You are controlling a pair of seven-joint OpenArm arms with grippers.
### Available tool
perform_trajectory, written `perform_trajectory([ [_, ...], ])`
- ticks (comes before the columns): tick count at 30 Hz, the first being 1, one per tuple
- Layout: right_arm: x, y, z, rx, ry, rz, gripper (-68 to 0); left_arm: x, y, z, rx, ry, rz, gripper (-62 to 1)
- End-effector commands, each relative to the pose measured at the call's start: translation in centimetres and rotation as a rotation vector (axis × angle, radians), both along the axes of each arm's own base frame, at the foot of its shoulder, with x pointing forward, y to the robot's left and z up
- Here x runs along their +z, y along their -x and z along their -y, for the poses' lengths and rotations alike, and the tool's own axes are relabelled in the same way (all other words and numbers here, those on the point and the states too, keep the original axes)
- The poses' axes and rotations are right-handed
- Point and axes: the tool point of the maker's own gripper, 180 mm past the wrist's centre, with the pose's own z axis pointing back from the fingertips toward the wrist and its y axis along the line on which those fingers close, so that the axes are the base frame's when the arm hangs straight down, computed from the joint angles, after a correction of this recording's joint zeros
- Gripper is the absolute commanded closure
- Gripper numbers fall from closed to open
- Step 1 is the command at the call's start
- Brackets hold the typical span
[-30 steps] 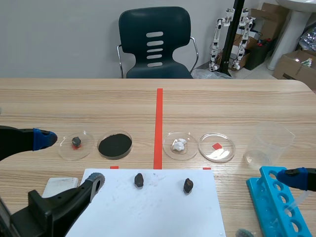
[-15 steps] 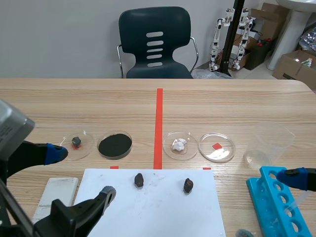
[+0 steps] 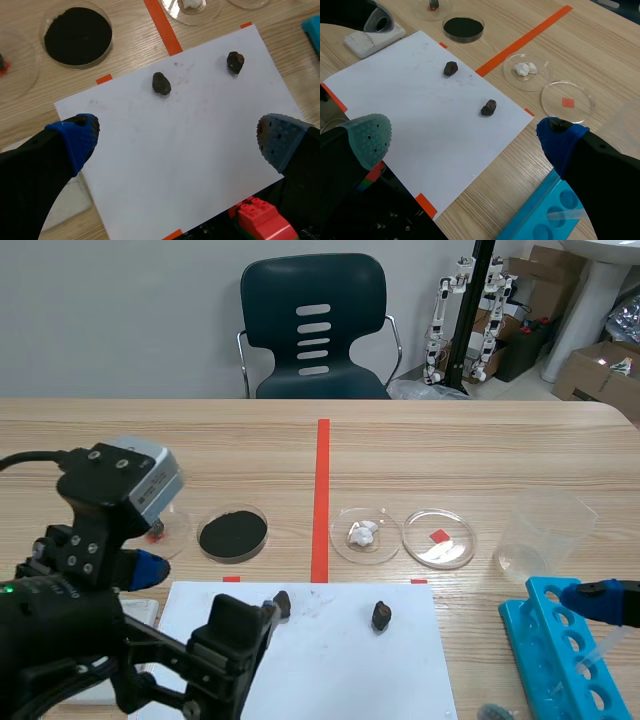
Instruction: Pick up the middle mineral with the left hand
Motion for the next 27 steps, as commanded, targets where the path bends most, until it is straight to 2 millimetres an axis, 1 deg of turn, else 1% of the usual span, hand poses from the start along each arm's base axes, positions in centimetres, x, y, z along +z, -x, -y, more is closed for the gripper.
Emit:
perform_trajectory([
  [1, 0.6, -0.3, -0.1, -0.004, -0.020, 0.021, -60.4, -0.7, -0.3, 0.1, 0.023, 0.004, -0.026, -62.3],
  [6, 0.6, -0.3, -0.1, -0.004, -0.020, 0.021, -60.4, -3.5, -1.1, -0.3, 0.129, -0.029, -0.156, -62.3],
  [9, 0.6, -0.3, -0.1, -0.004, -0.020, 0.021, -60.4, -4.8, -1.8, -0.3, 0.172, -0.055, -0.223, -62.3],
  [15, 0.6, -0.3, -0.1, -0.004, -0.020, 0.021, -60.4, -6.4, -3.2, 0.5, 0.248, -0.079, -0.341, -62.3],
  [19, 0.6, -0.3, -0.1, -0.004, -0.020, 0.021, -60.4, -6.9, -4.7, 1.1, 0.323, -0.084, -0.370, -62.3],
  [25, 0.6, -0.3, -0.1, -0.004, -0.020, 0.021, -60.4, -7.5, -5.8, 3.0, 0.297, -0.095, -0.418, -62.3],
  [27, 0.6, -0.3, -0.1, -0.004, -0.020, 0.021, -60.4, -8.0, -6.0, 3.4, 0.294, -0.109, -0.446, -62.3],
])
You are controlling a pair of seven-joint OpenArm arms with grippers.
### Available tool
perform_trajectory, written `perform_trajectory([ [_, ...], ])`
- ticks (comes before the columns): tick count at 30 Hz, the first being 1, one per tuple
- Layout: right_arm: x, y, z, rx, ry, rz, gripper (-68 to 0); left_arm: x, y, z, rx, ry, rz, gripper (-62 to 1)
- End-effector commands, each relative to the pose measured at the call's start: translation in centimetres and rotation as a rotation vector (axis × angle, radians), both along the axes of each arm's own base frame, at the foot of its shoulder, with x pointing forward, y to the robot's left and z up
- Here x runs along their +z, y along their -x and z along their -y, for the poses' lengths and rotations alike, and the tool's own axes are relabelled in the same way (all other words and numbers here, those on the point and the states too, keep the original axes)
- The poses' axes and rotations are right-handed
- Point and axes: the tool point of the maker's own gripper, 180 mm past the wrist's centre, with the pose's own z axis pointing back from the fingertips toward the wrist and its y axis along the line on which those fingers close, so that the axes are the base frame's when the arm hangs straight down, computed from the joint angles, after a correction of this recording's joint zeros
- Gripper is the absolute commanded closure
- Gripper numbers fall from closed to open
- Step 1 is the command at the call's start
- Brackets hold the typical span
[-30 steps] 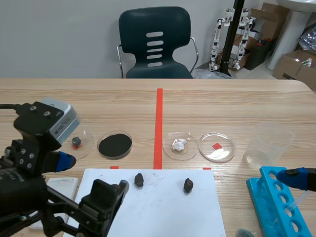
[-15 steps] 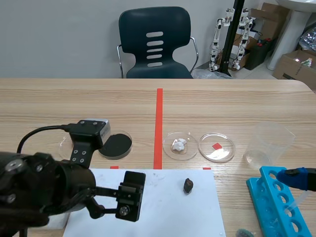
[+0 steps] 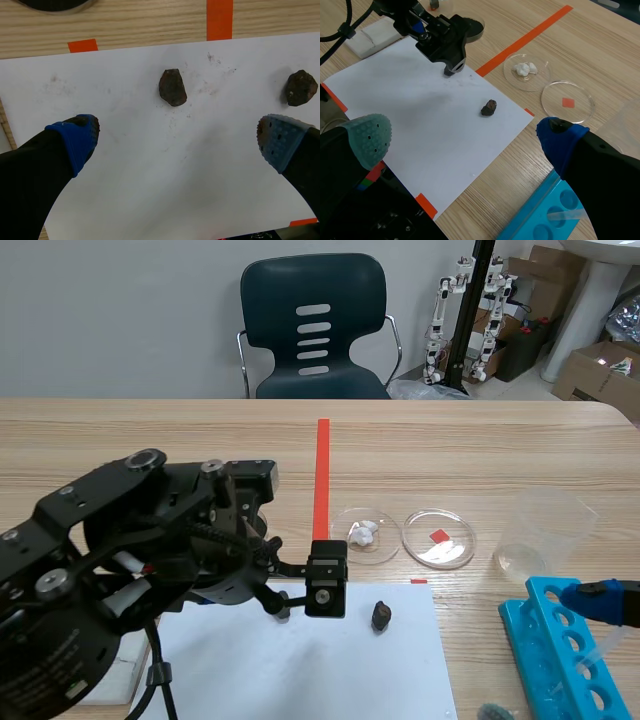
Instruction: Pick up the middle mineral with the left hand
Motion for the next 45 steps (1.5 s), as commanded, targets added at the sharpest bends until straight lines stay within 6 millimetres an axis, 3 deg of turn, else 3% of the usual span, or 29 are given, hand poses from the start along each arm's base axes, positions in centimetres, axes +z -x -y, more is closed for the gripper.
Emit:
perform_trajectory([
  [1, 0.6, -0.3, -0.1, -0.004, -0.020, 0.021, -60.4, 0.1, -0.3, 0.6, 0.000, 0.008, -0.005, -62.3],
  [9, 0.6, -0.3, -0.1, -0.004, -0.020, 0.021, -60.4, -0.7, -2.0, 1.9, 0.029, 0.000, -0.043, -62.3],
  [15, 0.6, -0.3, -0.1, -0.004, -0.020, 0.021, -60.4, -1.6, -2.9, 1.8, 0.045, -0.044, -0.060, -62.3],
  [28, 0.6, -0.3, -0.1, -0.004, -0.020, 0.021, -60.4, -3.5, -2.6, 1.7, 0.049, -0.077, -0.104, -62.3],
  [37, 0.6, -0.3, -0.1, -0.004, -0.020, 0.021, -60.4, -3.4, -2.9, 1.9, 0.050, -0.073, -0.084, -38.7],
  [45, 0.6, -0.3, -0.1, -0.004, -0.020, 0.021, -60.4, -3.4, -2.9, 1.9, 0.050, -0.073, -0.084, -27.8],
])
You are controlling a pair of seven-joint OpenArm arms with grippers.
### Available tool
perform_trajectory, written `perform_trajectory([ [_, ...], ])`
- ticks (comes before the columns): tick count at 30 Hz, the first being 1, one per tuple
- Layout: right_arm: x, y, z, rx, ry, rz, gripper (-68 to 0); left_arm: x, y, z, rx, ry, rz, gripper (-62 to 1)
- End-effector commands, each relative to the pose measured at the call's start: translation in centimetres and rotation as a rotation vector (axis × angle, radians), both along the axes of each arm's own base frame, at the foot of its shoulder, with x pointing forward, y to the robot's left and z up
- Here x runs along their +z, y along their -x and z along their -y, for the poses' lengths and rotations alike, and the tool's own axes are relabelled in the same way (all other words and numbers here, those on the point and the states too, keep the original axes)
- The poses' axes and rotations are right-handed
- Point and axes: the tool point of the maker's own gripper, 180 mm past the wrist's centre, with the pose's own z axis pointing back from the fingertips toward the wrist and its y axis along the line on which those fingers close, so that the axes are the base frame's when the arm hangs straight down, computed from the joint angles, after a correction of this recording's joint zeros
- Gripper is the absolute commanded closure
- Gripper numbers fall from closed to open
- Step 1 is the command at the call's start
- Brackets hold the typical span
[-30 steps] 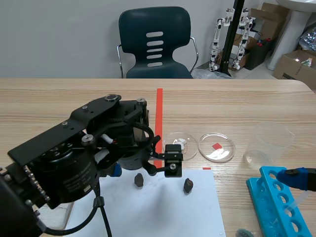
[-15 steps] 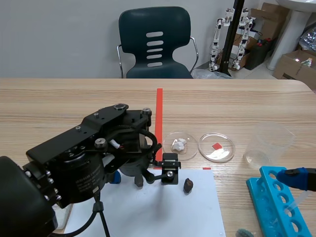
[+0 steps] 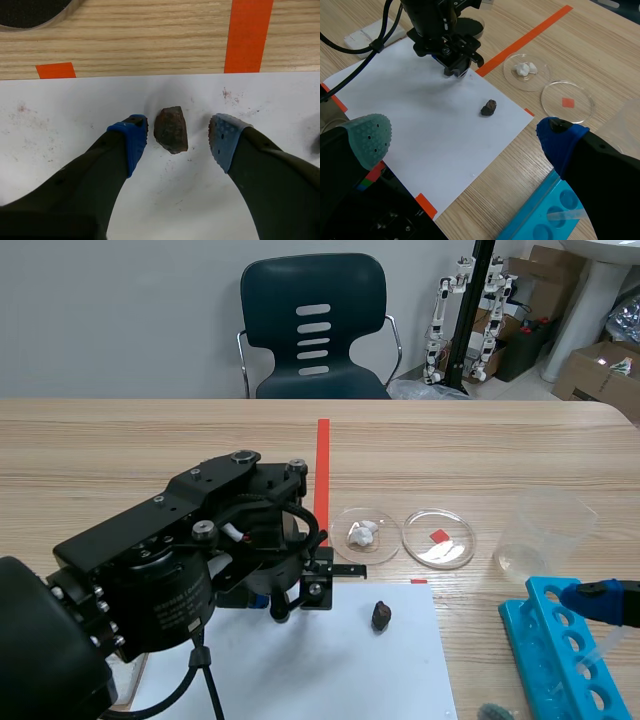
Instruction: Pick up the middle mineral with the left hand
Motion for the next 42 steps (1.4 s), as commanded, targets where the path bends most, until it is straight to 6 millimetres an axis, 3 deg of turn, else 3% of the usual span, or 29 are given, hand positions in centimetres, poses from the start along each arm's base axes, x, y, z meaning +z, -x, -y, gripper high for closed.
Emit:
perform_trajectory([
  [1, 0.6, -0.3, -0.1, -0.004, -0.020, 0.021, -60.4, 0.8, -0.6, 0.9, -0.004, 0.020, 0.020, -26.5],
  [8, 0.6, -0.3, -0.1, -0.004, -0.020, 0.021, -60.4, 0.8, -0.4, 0.9, -0.004, 0.020, 0.011, -21.5],
  [13, 0.6, -0.3, -0.1, -0.004, -0.020, 0.021, -60.4, 0.8, -0.4, 0.9, -0.004, 0.020, 0.010, -13.1],
  [21, 0.6, -0.3, -0.1, -0.004, -0.020, 0.021, -60.4, 0.7, -0.4, 0.7, -0.004, 0.018, 0.010, -13.0],
  [30, 0.6, -0.3, -0.1, -0.004, -0.020, 0.021, -60.4, 0.5, -0.1, -1.6, 0.010, -0.002, 0.025, -13.0],
  [42, 0.6, -0.3, -0.1, -0.004, -0.020, 0.021, -60.4, 6.3, -1.0, -4.2, -0.032, 0.037, 0.436, -13.0],
])
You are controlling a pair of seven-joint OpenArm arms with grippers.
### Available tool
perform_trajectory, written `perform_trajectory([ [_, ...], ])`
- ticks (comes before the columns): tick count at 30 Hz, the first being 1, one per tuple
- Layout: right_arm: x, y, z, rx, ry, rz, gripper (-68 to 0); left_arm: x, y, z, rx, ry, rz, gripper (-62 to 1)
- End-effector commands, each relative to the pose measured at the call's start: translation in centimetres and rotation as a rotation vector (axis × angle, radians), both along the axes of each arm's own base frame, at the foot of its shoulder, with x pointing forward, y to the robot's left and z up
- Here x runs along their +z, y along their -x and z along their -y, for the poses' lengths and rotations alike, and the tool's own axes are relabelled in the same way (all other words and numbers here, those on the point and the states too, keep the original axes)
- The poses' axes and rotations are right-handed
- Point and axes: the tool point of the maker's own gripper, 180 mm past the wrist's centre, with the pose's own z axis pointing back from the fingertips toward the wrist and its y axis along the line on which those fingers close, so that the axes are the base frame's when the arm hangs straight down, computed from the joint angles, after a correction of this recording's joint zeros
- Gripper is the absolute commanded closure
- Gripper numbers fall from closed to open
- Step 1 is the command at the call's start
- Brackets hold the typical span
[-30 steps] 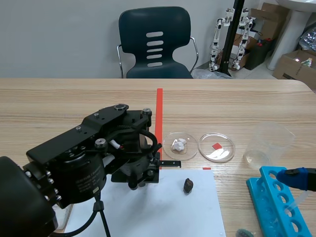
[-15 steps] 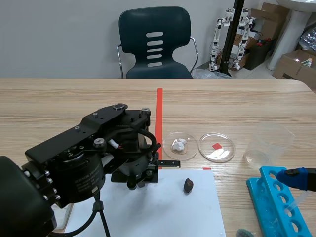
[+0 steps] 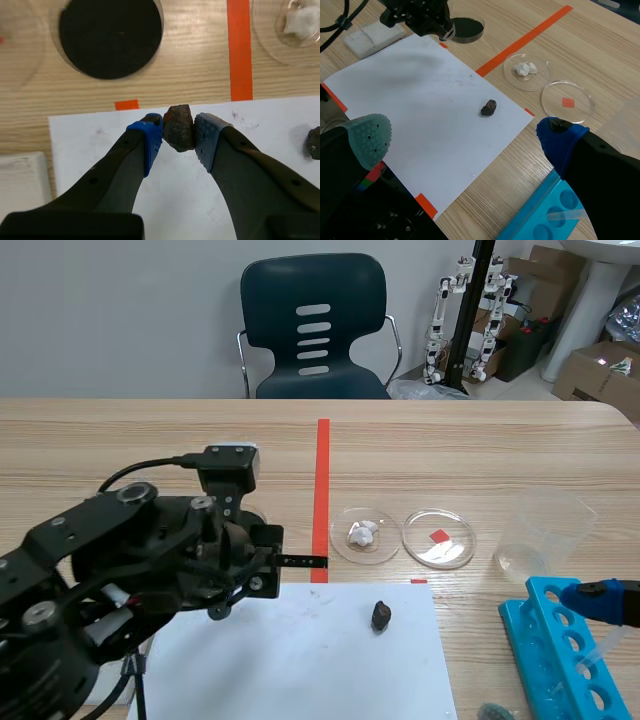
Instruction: Pick up the middle mineral with the left hand
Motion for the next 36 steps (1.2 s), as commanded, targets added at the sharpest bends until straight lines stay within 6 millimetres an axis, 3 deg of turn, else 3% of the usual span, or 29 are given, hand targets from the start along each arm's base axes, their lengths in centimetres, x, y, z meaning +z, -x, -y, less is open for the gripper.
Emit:
perform_trajectory([
  [1, 0.6, -0.3, -0.1, -0.004, -0.020, 0.021, -60.4, 1.1, -0.4, -1.1, 0.012, -0.004, 0.059, -13.0],
  [11, 0.6, -0.3, -0.1, -0.004, -0.020, 0.021, -60.4, 7.3, 0.9, -3.2, -0.122, 0.066, 0.311, -13.0],
  [22, 0.6, -0.3, -0.1, -0.004, -0.020, 0.021, -60.4, 13.8, 5.7, -2.5, -0.399, 0.185, 0.570, -13.0],
  [28, 0.6, -0.3, -0.1, -0.004, -0.020, 0.021, -60.4, 14.9, 8.0, -3.9, -0.474, 0.198, 0.606, -13.0],
  [33, 0.6, -0.3, -0.1, -0.004, -0.020, 0.021, -60.4, 14.9, 8.6, -6.9, -0.430, 0.159, 0.598, -13.0],
  [36, 0.6, -0.3, -0.1, -0.004, -0.020, 0.021, -60.4, 15.1, 8.7, -7.2, -0.438, 0.153, 0.599, -13.0],
])
